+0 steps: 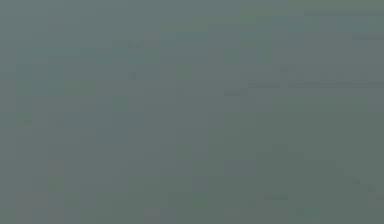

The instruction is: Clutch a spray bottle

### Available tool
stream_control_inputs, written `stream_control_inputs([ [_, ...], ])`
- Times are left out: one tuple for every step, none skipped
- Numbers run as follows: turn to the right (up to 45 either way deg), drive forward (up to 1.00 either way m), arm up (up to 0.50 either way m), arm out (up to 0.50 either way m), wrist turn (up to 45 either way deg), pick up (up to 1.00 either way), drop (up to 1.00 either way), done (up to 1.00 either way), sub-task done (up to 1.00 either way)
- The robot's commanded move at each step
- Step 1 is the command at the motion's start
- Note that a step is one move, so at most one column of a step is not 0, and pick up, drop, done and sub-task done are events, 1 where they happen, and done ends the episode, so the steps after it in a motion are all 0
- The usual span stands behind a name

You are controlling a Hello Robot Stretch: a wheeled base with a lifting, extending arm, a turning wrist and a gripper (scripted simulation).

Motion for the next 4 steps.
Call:
stream_control_inputs([
  [0.0, 0.00, 0.50, 0.00, 0.0, 0.00, 0.00, 0.00, 0.00],
  [0.0, 0.00, 0.38, 0.00, 0.0, 0.00, 0.00, 0.00, 0.00],
  [0.0, 0.00, 0.00, 0.38, 0.0, 0.00, 0.00, 0.00, 0.00],
  [0.0, 0.00, 0.00, 0.00, 45.0, 0.00, 0.00, 0.00, 0.00],
])
